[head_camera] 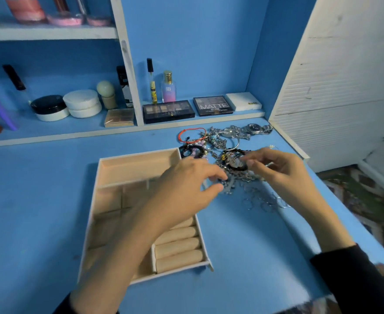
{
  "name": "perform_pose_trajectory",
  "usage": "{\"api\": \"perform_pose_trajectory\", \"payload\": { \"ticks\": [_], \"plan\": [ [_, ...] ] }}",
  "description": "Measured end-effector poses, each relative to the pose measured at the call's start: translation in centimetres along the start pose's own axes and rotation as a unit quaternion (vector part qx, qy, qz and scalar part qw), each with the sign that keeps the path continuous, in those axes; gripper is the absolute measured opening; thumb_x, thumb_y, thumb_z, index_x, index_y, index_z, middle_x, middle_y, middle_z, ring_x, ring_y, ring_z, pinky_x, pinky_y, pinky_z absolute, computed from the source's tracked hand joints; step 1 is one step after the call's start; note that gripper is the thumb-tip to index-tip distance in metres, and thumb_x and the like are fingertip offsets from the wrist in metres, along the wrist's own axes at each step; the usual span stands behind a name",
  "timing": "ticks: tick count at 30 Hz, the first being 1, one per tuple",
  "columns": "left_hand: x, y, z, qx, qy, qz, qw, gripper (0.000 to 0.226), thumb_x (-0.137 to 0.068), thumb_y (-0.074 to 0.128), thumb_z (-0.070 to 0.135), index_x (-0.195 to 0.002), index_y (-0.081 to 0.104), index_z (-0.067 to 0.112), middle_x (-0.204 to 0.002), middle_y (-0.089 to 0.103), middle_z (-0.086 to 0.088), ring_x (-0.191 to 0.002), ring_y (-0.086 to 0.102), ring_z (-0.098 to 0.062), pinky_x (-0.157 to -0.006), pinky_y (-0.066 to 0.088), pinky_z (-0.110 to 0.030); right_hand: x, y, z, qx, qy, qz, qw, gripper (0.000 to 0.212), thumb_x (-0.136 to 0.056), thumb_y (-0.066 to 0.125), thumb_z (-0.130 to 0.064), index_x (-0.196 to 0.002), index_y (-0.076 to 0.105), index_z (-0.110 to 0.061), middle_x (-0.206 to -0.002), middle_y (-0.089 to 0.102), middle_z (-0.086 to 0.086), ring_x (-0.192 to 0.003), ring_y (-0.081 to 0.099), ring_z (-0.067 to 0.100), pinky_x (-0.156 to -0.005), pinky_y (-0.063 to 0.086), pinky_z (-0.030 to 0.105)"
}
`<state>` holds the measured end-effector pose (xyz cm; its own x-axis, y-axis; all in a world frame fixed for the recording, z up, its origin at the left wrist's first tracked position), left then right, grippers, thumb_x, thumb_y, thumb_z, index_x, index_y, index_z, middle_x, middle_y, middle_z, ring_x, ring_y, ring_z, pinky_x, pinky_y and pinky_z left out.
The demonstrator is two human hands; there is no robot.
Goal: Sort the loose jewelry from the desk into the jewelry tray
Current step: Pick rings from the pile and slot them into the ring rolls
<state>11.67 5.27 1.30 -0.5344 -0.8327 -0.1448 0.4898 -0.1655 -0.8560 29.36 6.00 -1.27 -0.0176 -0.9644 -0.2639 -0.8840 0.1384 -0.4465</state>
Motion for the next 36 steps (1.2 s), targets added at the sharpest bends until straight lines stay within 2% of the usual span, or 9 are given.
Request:
{"api": "perform_pose_trajectory", "payload": {
  "ticks": [3, 6, 11, 13, 16, 23, 28, 32, 36],
  "plan": [
    [-0.8, 3.2, 2.5, -0.031, 0.051, -0.054, 0.997, 0.028, -0.094, 0.045, 0.033, -0.119, 0.058, 0.031, -0.116, 0.057, 0.009, -0.112, 0.041, -0.010, -0.095, 0.030, -0.022, 1.3, -2.2, 1.0, 0.078, -0.009, 0.021, 0.997, 0.019, -0.084, 0.064, -0.009, -0.081, 0.071, -0.027, -0.079, 0.066, 0.001, -0.063, 0.052, 0.012, -0.058, 0.039, 0.019],
    [-1.4, 5.1, 3.3, -0.075, 0.058, -0.049, 0.994, 0.031, -0.095, 0.044, 0.035, -0.124, 0.052, 0.031, -0.119, 0.052, 0.009, -0.116, 0.035, -0.011, -0.095, 0.030, -0.025, 2.4, -2.8, 1.7, 0.167, -0.022, -0.008, 0.986, 0.014, -0.081, 0.068, -0.013, -0.085, 0.070, -0.027, -0.078, 0.061, -0.002, -0.070, 0.052, 0.009, -0.062, 0.036, 0.012],
    [-2.2, 6.1, 2.9, -0.083, 0.022, -0.054, 0.995, 0.032, -0.089, 0.052, 0.043, -0.117, 0.054, 0.026, -0.110, 0.052, 0.006, -0.111, 0.038, -0.013, -0.087, 0.035, -0.027, 3.2, -3.4, 1.7, 0.258, -0.025, -0.139, 0.956, 0.014, -0.074, 0.074, -0.036, -0.084, 0.065, -0.035, -0.083, 0.055, -0.006, -0.085, 0.047, 0.009, -0.070, 0.031, 0.010],
    [-2.4, 6.3, 2.8, -0.078, 0.016, -0.064, 0.995, 0.032, -0.088, 0.054, 0.043, -0.115, 0.055, 0.026, -0.108, 0.052, 0.006, -0.109, 0.039, -0.012, -0.086, 0.036, -0.027, 3.3, -3.3, 1.7, 0.267, -0.011, -0.194, 0.944, 0.015, -0.072, 0.074, -0.039, -0.084, 0.064, -0.037, -0.085, 0.054, -0.008, -0.089, 0.046, 0.008, -0.076, 0.036, 0.016],
    [-2.8, 6.3, 2.6, -0.060, 0.013, -0.065, 0.996, 0.027, -0.087, 0.057, 0.042, -0.108, 0.059, 0.025, -0.096, 0.048, 0.008, -0.105, 0.041, -0.012, -0.085, 0.038, -0.028, 3.0, -3.1, 1.7, 0.281, 0.004, -0.222, 0.934, 0.019, -0.071, 0.074, -0.040, -0.087, 0.066, -0.036, -0.087, 0.053, -0.007, -0.092, 0.045, 0.008, -0.082, 0.039, 0.025],
    [-2.9, 6.3, 2.1, -0.011, -0.008, -0.074, 0.997, 0.011, -0.081, 0.066, 0.035, -0.085, 0.061, 0.026, -0.090, 0.053, 0.009, -0.099, 0.049, -0.013, -0.087, 0.043, -0.033, 2.3, -2.0, 1.1, 0.271, 0.001, -0.233, 0.934, 0.018, -0.071, 0.076, -0.033, -0.080, 0.062, -0.036, -0.081, 0.050, -0.007, -0.083, 0.043, 0.002, -0.074, 0.036, 0.016],
    [-2.6, 6.0, 2.1, -0.030, -0.013, -0.058, 0.998, 0.026, -0.083, 0.062, 0.039, -0.105, 0.059, 0.024, -0.094, 0.046, 0.010, -0.101, 0.047, -0.012, -0.085, 0.039, -0.028, 1.9, -1.4, 0.9, 0.255, -0.014, -0.212, 0.943, 0.015, -0.070, 0.078, -0.028, -0.075, 0.063, -0.029, -0.077, 0.054, -0.008, -0.078, 0.047, 0.003, -0.070, 0.038, 0.020],
    [-2.5, 5.9, 1.9, -0.029, -0.023, -0.056, 0.998, 0.021, -0.083, 0.064, 0.038, -0.097, 0.061, 0.023, -0.090, 0.047, 0.010, -0.096, 0.048, -0.010, -0.078, 0.036, -0.024, 1.9, -1.5, 0.7, 0.197, -0.008, -0.166, 0.966, 0.010, -0.072, 0.076, -0.021, -0.071, 0.067, -0.023, -0.069, 0.059, -0.004, -0.069, 0.050, 0.009, -0.064, 0.040, 0.021],
    [-2.2, 5.7, 1.7, -0.012, -0.037, -0.060, 0.997, 0.019, -0.081, 0.066, 0.036, -0.094, 0.061, 0.023, -0.088, 0.051, 0.010, -0.091, 0.050, -0.009, -0.076, 0.038, -0.023, 1.8, -2.2, 0.9, 0.114, 0.019, -0.097, 0.989, 0.010, -0.074, 0.075, -0.016, -0.069, 0.067, -0.020, -0.060, 0.059, -0.003, -0.054, 0.047, 0.005, -0.055, 0.036, 0.013]
  ]
}}
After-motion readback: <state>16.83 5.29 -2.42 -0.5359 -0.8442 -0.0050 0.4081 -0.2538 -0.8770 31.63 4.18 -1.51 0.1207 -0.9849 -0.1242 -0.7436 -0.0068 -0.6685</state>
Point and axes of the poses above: each hand's wrist, its own x-axis away from the middle knuckle, its own y-axis out of the palm, z = x × y, the point moved 5 cm from there along -x, towards the middle knuckle
